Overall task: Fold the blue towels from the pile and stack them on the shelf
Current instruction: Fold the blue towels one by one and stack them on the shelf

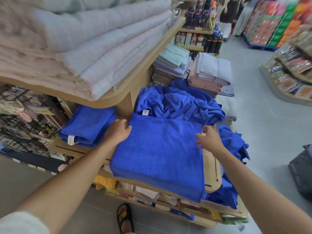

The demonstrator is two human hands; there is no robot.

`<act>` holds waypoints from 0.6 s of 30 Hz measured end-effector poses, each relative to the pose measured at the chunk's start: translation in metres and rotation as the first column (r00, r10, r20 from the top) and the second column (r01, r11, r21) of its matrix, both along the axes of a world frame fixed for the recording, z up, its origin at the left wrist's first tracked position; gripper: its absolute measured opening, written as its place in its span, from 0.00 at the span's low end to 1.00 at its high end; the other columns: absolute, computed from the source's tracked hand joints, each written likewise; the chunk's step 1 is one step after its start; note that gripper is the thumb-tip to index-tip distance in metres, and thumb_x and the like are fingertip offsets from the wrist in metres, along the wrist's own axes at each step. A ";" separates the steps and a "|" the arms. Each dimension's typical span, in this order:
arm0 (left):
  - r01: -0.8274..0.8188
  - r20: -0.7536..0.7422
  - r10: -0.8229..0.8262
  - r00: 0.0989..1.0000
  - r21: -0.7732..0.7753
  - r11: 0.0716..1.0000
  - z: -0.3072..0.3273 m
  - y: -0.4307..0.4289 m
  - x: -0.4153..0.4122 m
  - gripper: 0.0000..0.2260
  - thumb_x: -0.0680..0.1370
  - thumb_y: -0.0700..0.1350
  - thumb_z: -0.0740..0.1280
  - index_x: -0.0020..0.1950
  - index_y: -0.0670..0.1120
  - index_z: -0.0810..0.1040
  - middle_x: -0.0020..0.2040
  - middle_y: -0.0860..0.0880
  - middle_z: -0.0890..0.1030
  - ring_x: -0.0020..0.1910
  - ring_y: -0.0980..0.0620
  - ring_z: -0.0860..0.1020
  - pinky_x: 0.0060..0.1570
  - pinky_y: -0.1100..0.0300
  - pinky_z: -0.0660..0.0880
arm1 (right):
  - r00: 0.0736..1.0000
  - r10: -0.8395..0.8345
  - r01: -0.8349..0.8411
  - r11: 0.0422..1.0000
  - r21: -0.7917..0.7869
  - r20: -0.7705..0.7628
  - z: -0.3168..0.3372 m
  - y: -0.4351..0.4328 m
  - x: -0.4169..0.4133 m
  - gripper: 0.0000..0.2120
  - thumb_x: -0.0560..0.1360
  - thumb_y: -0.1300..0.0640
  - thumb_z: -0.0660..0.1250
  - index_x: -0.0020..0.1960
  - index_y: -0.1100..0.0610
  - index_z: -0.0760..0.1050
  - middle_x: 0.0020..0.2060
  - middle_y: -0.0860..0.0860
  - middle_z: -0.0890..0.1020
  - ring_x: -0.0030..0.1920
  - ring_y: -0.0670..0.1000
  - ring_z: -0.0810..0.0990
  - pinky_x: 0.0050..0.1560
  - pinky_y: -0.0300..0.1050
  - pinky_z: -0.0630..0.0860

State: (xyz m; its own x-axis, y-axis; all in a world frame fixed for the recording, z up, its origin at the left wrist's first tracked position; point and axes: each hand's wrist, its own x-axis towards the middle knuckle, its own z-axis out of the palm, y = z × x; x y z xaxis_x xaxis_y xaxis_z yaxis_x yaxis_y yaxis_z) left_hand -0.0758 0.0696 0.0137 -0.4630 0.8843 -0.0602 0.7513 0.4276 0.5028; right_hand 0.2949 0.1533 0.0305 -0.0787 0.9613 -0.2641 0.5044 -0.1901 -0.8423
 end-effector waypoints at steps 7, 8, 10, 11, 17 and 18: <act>-0.073 0.171 0.067 0.983 0.025 0.997 -0.002 0.044 -0.005 0.15 0.79 0.53 0.69 0.61 0.46 0.80 0.59 0.48 0.83 0.59 0.45 0.80 0.52 0.55 0.75 | 0.945 -0.224 0.197 0.972 -0.130 -0.237 -0.018 0.036 -0.012 0.08 0.77 0.63 0.68 0.49 0.55 0.69 0.37 0.53 0.75 0.29 0.50 0.80 0.31 0.45 0.80; -0.097 0.207 0.081 0.975 0.070 0.993 -0.002 0.046 -0.004 0.12 0.78 0.52 0.70 0.57 0.47 0.81 0.54 0.49 0.83 0.56 0.46 0.81 0.49 0.57 0.73 | 0.923 -0.252 0.209 0.963 -0.171 -0.290 -0.018 0.037 -0.013 0.09 0.78 0.63 0.70 0.45 0.55 0.70 0.35 0.52 0.73 0.29 0.50 0.79 0.31 0.44 0.79; -0.128 0.283 0.080 0.956 0.156 0.979 -0.002 0.048 -0.003 0.07 0.77 0.50 0.72 0.50 0.48 0.80 0.46 0.53 0.81 0.52 0.48 0.81 0.47 0.58 0.72 | 0.895 -0.298 0.229 0.945 -0.233 -0.333 -0.016 0.037 -0.012 0.10 0.78 0.60 0.72 0.41 0.56 0.73 0.35 0.52 0.74 0.31 0.50 0.78 0.31 0.43 0.80; -0.127 0.322 0.062 0.945 0.188 0.974 -0.002 0.049 -0.003 0.06 0.77 0.49 0.73 0.50 0.48 0.80 0.45 0.54 0.81 0.51 0.49 0.81 0.47 0.57 0.73 | 0.888 -0.317 0.240 0.938 -0.250 -0.334 -0.014 0.036 -0.011 0.08 0.78 0.59 0.73 0.42 0.57 0.75 0.36 0.53 0.76 0.31 0.50 0.78 0.31 0.42 0.80; -0.099 0.432 -0.028 0.901 0.269 0.958 0.003 0.051 -0.015 0.14 0.80 0.50 0.70 0.61 0.42 0.82 0.58 0.47 0.84 0.60 0.47 0.81 0.65 0.47 0.74 | 0.954 -0.196 0.165 0.975 -0.150 -0.225 0.010 0.039 0.004 0.08 0.80 0.53 0.71 0.52 0.58 0.81 0.38 0.51 0.79 0.30 0.47 0.77 0.27 0.40 0.69; -0.123 0.463 -0.029 0.886 0.294 0.948 0.006 0.052 -0.017 0.14 0.80 0.50 0.70 0.62 0.44 0.82 0.60 0.47 0.84 0.62 0.47 0.80 0.67 0.45 0.73 | 0.961 -0.177 0.154 0.980 -0.124 -0.212 0.016 0.043 0.006 0.09 0.80 0.53 0.71 0.54 0.58 0.82 0.39 0.51 0.79 0.31 0.47 0.76 0.26 0.40 0.66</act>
State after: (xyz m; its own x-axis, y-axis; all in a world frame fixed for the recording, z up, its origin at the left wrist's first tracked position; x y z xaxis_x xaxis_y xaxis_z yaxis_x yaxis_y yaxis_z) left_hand -0.0925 0.1217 0.0199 -0.4916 0.8708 -0.0051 0.3882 0.2244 0.8938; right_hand 0.3010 0.1962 0.0463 0.0117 0.9335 -0.3583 0.2624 -0.3486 -0.8998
